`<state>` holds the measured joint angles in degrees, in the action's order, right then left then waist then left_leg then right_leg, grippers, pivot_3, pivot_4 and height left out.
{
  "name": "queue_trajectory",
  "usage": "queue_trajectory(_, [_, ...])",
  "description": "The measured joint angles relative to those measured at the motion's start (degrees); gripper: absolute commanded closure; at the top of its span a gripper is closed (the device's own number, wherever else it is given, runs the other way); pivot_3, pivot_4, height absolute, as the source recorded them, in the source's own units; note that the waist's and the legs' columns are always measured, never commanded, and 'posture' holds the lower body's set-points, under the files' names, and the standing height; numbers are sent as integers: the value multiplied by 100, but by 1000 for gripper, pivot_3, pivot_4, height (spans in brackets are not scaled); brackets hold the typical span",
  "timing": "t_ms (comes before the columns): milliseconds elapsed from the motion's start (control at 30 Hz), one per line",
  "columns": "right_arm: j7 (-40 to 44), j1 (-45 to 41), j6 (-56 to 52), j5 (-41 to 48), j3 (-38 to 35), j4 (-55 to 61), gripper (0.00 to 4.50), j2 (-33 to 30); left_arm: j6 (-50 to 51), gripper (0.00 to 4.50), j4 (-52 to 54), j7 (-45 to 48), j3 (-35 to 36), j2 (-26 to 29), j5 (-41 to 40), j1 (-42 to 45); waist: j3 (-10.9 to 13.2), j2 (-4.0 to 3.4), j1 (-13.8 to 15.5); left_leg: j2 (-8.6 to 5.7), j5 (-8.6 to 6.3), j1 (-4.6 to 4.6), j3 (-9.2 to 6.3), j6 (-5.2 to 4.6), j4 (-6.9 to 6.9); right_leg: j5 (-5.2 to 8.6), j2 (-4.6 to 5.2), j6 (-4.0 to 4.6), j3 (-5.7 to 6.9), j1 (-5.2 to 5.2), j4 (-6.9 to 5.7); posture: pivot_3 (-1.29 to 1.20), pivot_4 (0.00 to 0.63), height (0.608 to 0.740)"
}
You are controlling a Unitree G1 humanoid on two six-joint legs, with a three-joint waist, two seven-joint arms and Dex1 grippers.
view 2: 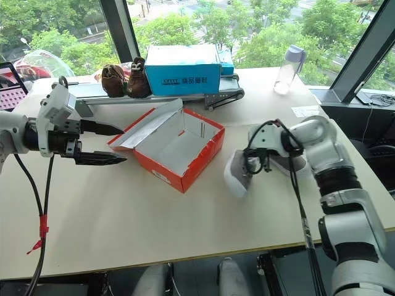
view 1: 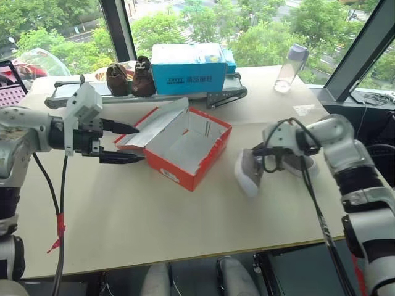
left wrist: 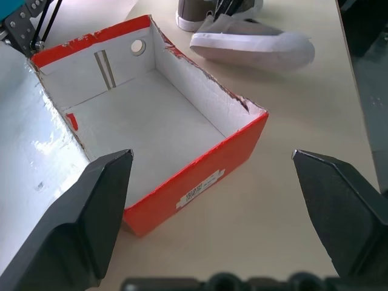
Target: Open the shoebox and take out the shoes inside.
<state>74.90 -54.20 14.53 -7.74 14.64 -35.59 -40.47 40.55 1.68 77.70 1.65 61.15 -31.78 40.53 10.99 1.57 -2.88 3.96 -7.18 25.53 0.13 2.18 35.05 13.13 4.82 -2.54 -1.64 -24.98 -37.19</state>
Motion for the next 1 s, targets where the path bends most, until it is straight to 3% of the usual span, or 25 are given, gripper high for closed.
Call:
queue_trajectory(133, [-94,-33,-379,135,55,14,2673,703,112,0,104,-57,72,16,-10,-38,0,0,29,0,0,6,0,0,-1,-1,-1,0,-3,-1,1,0,150,740])
queue_trajectory(333, [-130,-166,-778,277,-43,143,532,702,219,0,229,-96,234,81,-38,-154,0,0,80,-2,0,9,-2,1,5,-1,-1,-1,-3,4,2,0,150,740])
queue_trajectory(400, [-139,-167,-1159,457,-186,260,13,694,264,0,287,-163,312,79,-105,-247,0,0,74,-2,0,8,-2,1,4,-2,-1,0,-5,2,1,0,150,740])
queue_trajectory(500, [-132,-191,-2264,906,-556,771,13,520,517,0,326,-356,550,12,-325,-336,0,0,76,-1,0,10,-2,0,3,-9,-3,12,-6,1,0,0,150,740])
queue_trajectory(633, [46,-194,-4613,1946,-1169,1823,13,48,575,0,470,-768,1215,-287,-664,-609,0,0,96,-1,0,8,-3,0,3,-14,-3,22,-7,3,0,0,150,740])
queue_trajectory(800, [-467,820,-6417,2935,-2350,2995,13,-375,620,0,949,-2237,2593,-1344,-910,-1653,-12,20,150,2,-3,-33,-1,-1,-2,-12,-3,20,-7,51,17,0,150,740])
queue_trajectory(867, [-931,1318,-6776,3108,-2763,3286,13,-257,630,0,1329,-2805,2984,-1784,-913,-2206,-13,21,149,2,-3,-40,-1,-1,0,-15,-3,15,-9,59,23,0,150,740])
queue_trajectory(1000, [-2226,2213,-7424,3387,-3521,4110,13,563,472,0,2103,-3858,3353,-2672,-858,-3265,-18,30,164,1,-3,-52,-1,0,12,-12,-5,3,-15,70,14,0,150,740])
